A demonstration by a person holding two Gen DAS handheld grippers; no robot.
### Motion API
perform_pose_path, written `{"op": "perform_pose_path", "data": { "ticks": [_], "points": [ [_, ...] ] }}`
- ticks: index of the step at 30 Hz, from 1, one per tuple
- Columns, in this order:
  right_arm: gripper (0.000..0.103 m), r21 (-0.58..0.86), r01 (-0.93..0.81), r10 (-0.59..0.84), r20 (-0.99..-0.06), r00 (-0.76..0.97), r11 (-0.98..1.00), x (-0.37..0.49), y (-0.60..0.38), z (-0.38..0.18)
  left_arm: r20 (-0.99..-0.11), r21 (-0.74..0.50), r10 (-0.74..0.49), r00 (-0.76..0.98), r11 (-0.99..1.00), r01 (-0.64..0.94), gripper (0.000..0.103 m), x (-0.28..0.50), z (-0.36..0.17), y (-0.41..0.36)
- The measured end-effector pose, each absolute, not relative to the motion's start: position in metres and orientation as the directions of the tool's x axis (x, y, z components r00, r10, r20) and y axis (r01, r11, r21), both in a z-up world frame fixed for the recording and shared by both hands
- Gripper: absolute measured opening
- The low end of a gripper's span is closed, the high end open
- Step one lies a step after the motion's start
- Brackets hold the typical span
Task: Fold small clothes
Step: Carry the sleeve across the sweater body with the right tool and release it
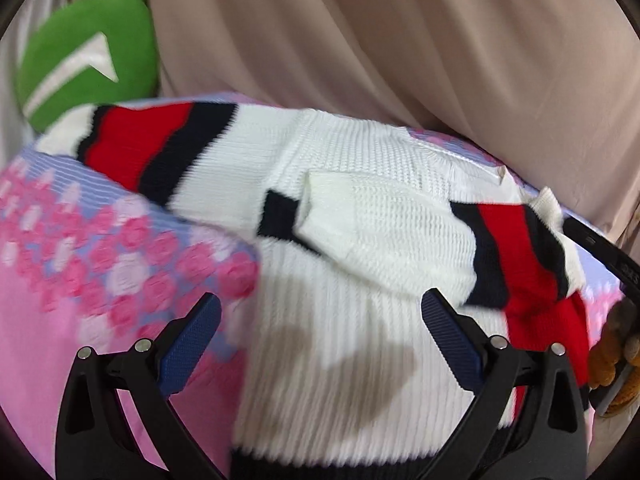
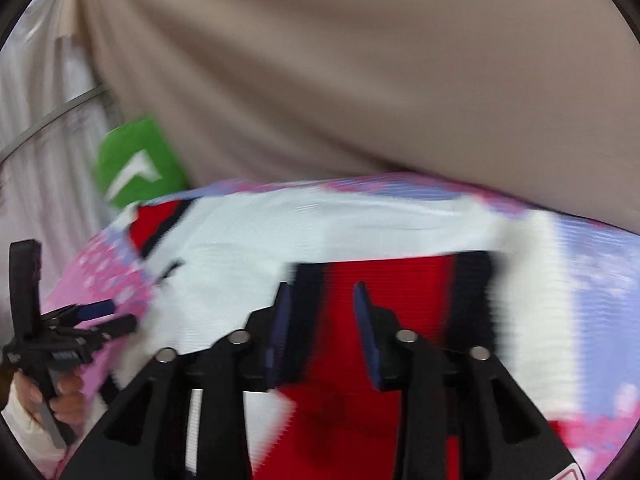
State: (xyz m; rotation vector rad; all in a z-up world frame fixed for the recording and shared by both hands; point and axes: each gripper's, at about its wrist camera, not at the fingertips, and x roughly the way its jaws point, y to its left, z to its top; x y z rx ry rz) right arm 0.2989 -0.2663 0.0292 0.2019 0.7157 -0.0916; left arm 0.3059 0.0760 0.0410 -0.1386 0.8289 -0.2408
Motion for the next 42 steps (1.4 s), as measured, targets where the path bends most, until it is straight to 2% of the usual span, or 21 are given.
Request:
{"op": "perform_pose_path", "data": {
  "ticks": [4, 7, 10, 13, 14, 15, 16, 17, 21, 22, 25, 28, 29, 30, 32, 33, 38, 39, 40, 41, 42],
  "points": [
    [0.049, 0.184, 0.342, -0.127, -0.689, 0.713, 0.921, 0.284, -0.346, 0.026, -0.712, -0.280, -0.336, 0.616, 0.941, 0.189, 0.098, 0.330, 0.036, 0.059],
    [0.055, 0.216, 0.392, -0.128, -0.716, 0.687, 0.894, 0.297, -0.371, 0.013, -0.734, -0.257, -0.310, 0.605, 0.950, 0.176, 0.098, 0.346, 0.030, 0.044],
    [0.058, 0.249, 0.374, -0.066, -0.751, 0.657, 0.894, 0.320, -0.380, -0.003, -0.729, -0.256, -0.296, 0.618, 0.954, 0.155, 0.082, 0.352, 0.028, 0.036],
    [0.060, 0.236, 0.376, -0.059, -0.776, 0.628, 0.896, 0.344, -0.377, -0.012, -0.719, -0.239, -0.274, 0.639, 0.960, 0.143, 0.045, 0.359, 0.027, 0.027],
    [0.057, 0.216, 0.377, -0.075, -0.779, 0.623, 0.901, 0.348, -0.375, -0.013, -0.720, -0.229, -0.265, 0.641, 0.963, 0.142, 0.022, 0.362, 0.027, 0.024],
    [0.039, 0.191, 0.375, -0.095, -0.775, 0.625, 0.907, 0.350, -0.373, -0.011, -0.722, -0.211, -0.249, 0.646, 0.968, 0.137, 0.008, 0.366, 0.028, 0.020],
    [0.021, 0.181, 0.369, -0.103, -0.769, 0.631, 0.912, 0.350, -0.372, -0.007, -0.719, -0.203, -0.240, 0.652, 0.970, 0.133, 0.008, 0.371, 0.031, 0.018],
    [0.014, 0.214, 0.357, -0.084, -0.746, 0.661, 0.909, 0.345, -0.375, 0.001, -0.708, -0.211, -0.248, 0.661, 0.968, 0.137, 0.007, 0.369, 0.037, 0.023],
    [0.011, 0.404, 0.326, -0.068, -0.535, 0.842, 0.855, 0.288, -0.405, 0.038, -0.588, -0.237, -0.281, 0.759, 0.956, 0.170, 0.007, 0.358, 0.076, 0.027],
    [0.011, 0.397, 0.371, -0.107, -0.549, 0.829, 0.839, 0.284, -0.416, 0.032, -0.575, -0.224, -0.270, 0.772, 0.960, 0.169, 0.007, 0.358, 0.079, 0.024],
    [0.011, 0.292, 0.499, -0.135, -0.743, 0.655, 0.816, 0.299, -0.446, -0.018, -0.644, -0.187, -0.247, 0.724, 0.969, 0.164, 0.009, 0.377, 0.055, 0.006],
    [0.019, 0.335, 0.496, -0.155, -0.685, 0.712, 0.801, 0.269, -0.453, -0.006, -0.724, -0.137, -0.199, 0.661, 0.980, 0.145, 0.012, 0.390, 0.019, -0.005],
    [0.026, 0.346, 0.484, -0.153, -0.666, 0.731, 0.804, 0.258, -0.453, 0.001, -0.713, -0.157, -0.214, 0.668, 0.977, 0.146, 0.018, 0.387, 0.017, -0.002],
    [0.032, 0.351, 0.456, -0.135, -0.653, 0.745, 0.818, 0.248, -0.450, 0.008, -0.696, -0.189, -0.238, 0.677, 0.971, 0.147, 0.044, 0.381, 0.019, 0.003],
    [0.041, 0.342, 0.420, -0.108, -0.655, 0.748, 0.840, 0.230, -0.444, 0.014, -0.665, -0.257, -0.279, 0.692, 0.956, 0.139, 0.083, 0.368, 0.027, 0.018],
    [0.049, 0.342, 0.402, -0.081, -0.668, 0.739, 0.850, 0.222, -0.439, 0.013, -0.646, -0.265, -0.275, 0.712, 0.956, 0.129, 0.088, 0.363, 0.030, 0.022],
    [0.058, 0.349, 0.365, 0.014, -0.739, 0.673, 0.863, 0.225, -0.419, -0.022, -0.701, -0.199, -0.224, 0.678, 0.973, 0.116, 0.087, 0.380, 0.021, 0.012],
    [0.053, 0.327, 0.377, 0.002, -0.758, 0.652, 0.866, 0.228, -0.419, -0.027, -0.720, -0.194, -0.217, 0.659, 0.975, 0.109, 0.078, 0.385, 0.016, 0.006],
    [0.039, 0.319, 0.378, 0.004, -0.768, 0.640, 0.869, 0.229, -0.420, -0.028, -0.733, -0.164, -0.192, 0.653, 0.981, 0.104, 0.072, 0.388, 0.014, -0.001],
    [0.024, 0.331, 0.371, 0.008, -0.756, 0.655, 0.867, 0.227, -0.419, -0.025, -0.732, -0.137, -0.175, 0.659, 0.985, 0.109, 0.058, 0.389, 0.016, 0.004],
    [0.023, 0.354, 0.358, -0.003, -0.707, 0.707, 0.864, 0.216, -0.420, -0.013, -0.720, -0.125, -0.187, 0.668, 0.982, 0.140, 0.032, 0.385, 0.020, 0.000]
  ]
}}
